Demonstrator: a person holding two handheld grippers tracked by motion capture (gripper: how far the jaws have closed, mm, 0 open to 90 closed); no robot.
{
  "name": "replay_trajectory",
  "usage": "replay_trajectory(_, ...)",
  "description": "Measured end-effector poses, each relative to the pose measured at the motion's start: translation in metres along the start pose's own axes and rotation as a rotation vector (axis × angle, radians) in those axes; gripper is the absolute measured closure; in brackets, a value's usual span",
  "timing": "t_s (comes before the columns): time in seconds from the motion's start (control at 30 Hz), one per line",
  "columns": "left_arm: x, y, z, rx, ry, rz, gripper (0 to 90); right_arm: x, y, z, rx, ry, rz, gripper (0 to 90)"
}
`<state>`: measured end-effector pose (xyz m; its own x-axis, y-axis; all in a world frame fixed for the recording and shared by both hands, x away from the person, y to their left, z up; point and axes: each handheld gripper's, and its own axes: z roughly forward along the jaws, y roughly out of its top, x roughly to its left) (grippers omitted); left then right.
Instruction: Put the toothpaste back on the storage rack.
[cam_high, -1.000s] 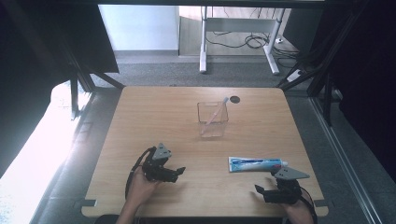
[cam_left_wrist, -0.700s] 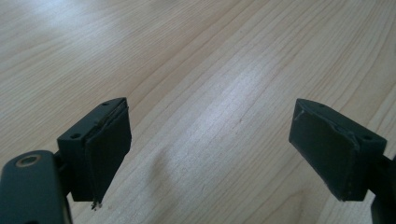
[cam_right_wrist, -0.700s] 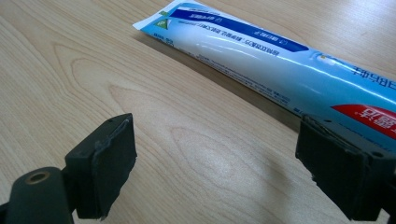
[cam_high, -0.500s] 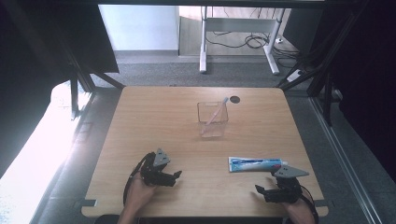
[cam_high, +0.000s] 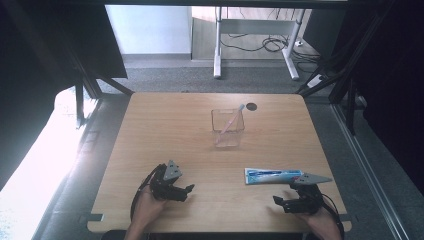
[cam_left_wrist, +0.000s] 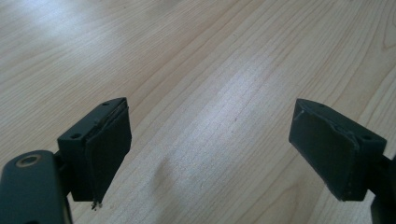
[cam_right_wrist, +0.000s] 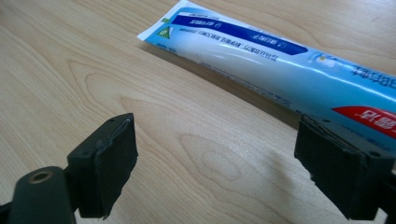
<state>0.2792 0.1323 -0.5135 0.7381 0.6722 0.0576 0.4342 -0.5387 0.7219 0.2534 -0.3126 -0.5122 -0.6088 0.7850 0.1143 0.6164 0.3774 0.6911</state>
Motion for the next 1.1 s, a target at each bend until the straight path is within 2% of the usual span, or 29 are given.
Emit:
replay_trajectory(0.07,0.000,0.000,0.000,-0.001,-0.001,0.000,13.3,0.000,0.001,-0.001,0.005,0.000,0.001,15.1)
replay_trajectory(0.17,-0.001,0.000,0.000,-0.003,-0.003,0.010,13.3,0.000,0.001,-0.004,0.015,-0.018,0.001,25.3)
replay_trajectory(0.43,-0.003,0.002,-0.001,-0.010,-0.012,0.018,13.4,0.000,0.003,-0.007,0.033,0.001,-0.023,68.7)
replay_trajectory(0.63,-0.004,0.001,0.001,0.003,-0.016,0.025,13.4,-0.002,0.009,-0.008,0.046,-0.029,-0.036,87.7)
replay_trajectory(0.67,-0.004,0.001,0.001,0.003,-0.016,0.026,13.4,-0.003,0.010,-0.008,0.047,-0.033,-0.036,90.0)
replay_trajectory(0.8,-0.005,0.001,0.001,0.003,-0.017,0.035,13.4,-0.009,0.015,-0.013,0.028,-0.018,-0.021,90.0)
replay_trajectory(0.93,-0.005,0.002,0.001,0.002,-0.017,0.036,13.5,-0.015,0.023,-0.016,0.028,-0.025,-0.029,90.0)
replay_trajectory(1.1,-0.005,0.001,0.002,0.005,-0.020,0.040,13.5,-0.025,0.033,-0.017,0.020,-0.024,-0.007,90.0)
